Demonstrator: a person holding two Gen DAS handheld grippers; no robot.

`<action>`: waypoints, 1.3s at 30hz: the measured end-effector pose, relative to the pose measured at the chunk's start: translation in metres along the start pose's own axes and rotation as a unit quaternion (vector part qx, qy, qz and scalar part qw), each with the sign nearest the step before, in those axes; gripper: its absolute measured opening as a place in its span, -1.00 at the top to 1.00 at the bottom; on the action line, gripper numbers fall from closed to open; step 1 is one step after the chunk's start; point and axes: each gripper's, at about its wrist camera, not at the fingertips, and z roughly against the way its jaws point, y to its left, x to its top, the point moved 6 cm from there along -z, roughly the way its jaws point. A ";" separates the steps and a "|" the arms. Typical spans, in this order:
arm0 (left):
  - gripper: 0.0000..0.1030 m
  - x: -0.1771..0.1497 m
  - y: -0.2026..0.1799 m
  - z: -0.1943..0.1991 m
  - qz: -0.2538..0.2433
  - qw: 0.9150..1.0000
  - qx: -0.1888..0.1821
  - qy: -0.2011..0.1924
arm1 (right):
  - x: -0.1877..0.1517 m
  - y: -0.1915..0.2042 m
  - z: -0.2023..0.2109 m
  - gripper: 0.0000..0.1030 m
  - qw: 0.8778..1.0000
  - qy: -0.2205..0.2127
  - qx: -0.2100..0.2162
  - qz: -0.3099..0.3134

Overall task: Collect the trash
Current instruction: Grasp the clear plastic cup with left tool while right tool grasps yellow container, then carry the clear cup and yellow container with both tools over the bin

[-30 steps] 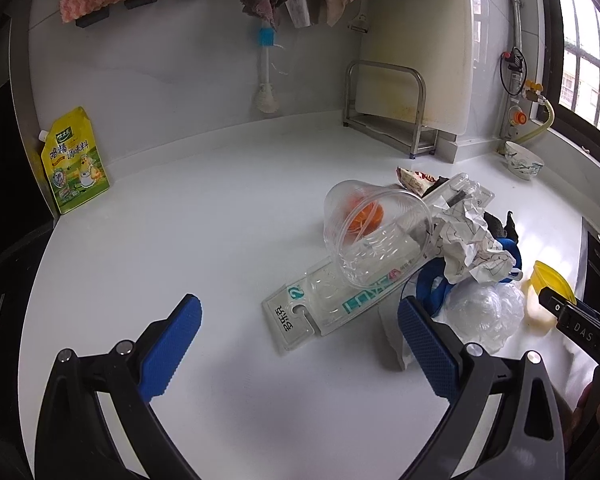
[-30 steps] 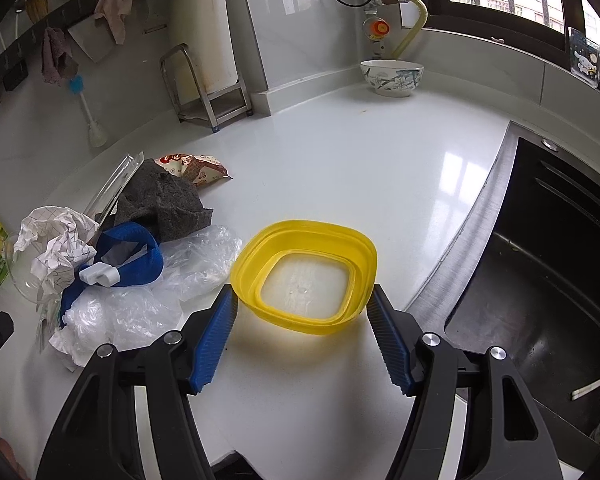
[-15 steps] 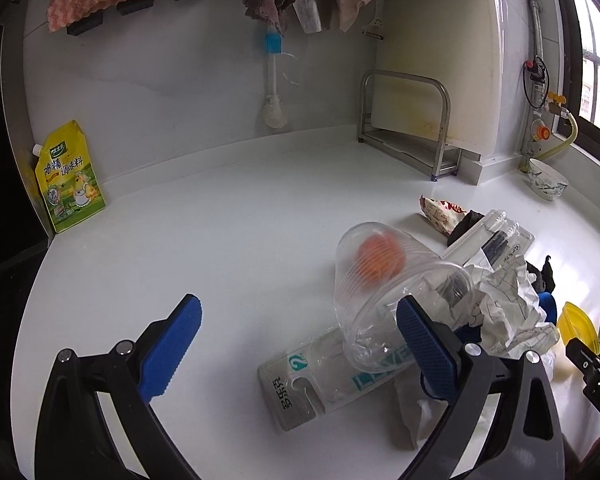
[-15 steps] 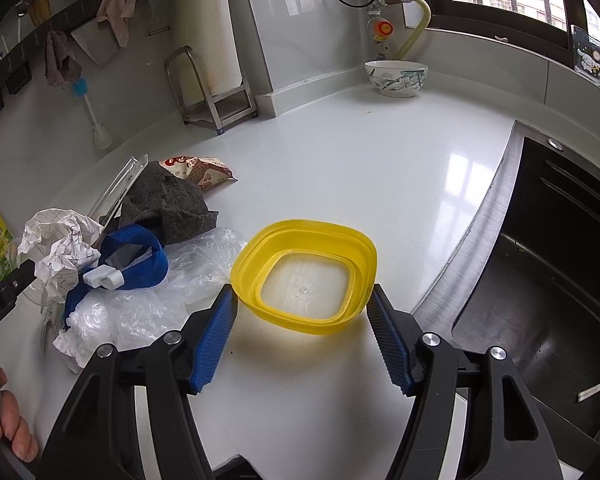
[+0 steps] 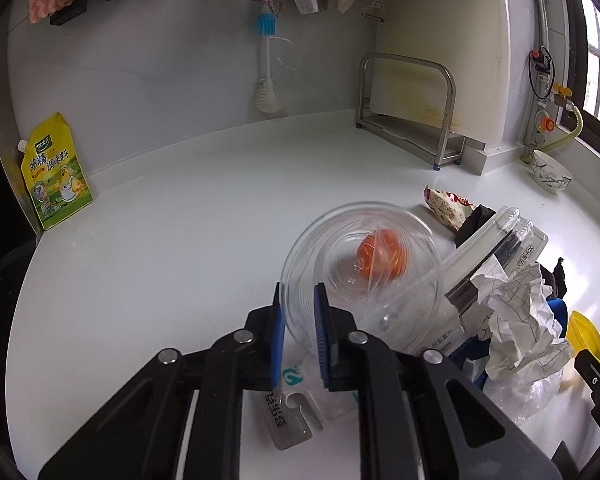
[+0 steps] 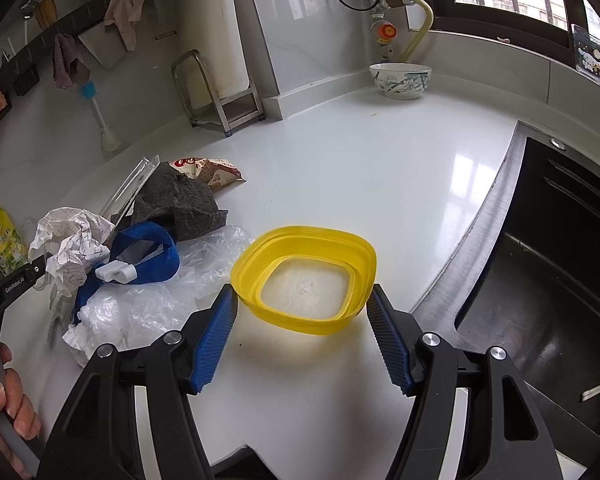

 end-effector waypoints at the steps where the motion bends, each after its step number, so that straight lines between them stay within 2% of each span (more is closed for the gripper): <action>1: 0.80 0.000 0.000 0.002 0.000 1.000 -0.001 -0.003 | 0.000 0.000 0.001 -0.25 1.000 -0.001 0.000 0.000; 5: 0.88 0.000 0.002 0.014 -0.001 1.000 -0.003 -0.011 | -0.001 -0.002 0.005 -0.25 1.000 -0.003 0.001 -0.001; 16: 0.89 -0.008 0.010 0.065 -0.004 0.999 -0.019 -0.030 | -0.009 0.002 0.027 -0.24 1.000 -0.010 0.008 0.005; 19: 0.89 -0.013 0.011 0.079 -0.004 0.999 -0.026 -0.031 | -0.013 0.005 0.036 -0.16 1.000 -0.011 0.011 0.009; 28: 0.89 -0.028 0.002 0.111 -0.014 0.998 -0.047 -0.036 | -0.021 0.004 0.048 -0.16 1.000 -0.014 0.015 0.008; 39: 0.89 -0.048 -0.014 0.157 -0.033 0.996 -0.071 -0.047 | -0.029 0.009 0.092 -0.16 0.999 -0.033 0.031 0.016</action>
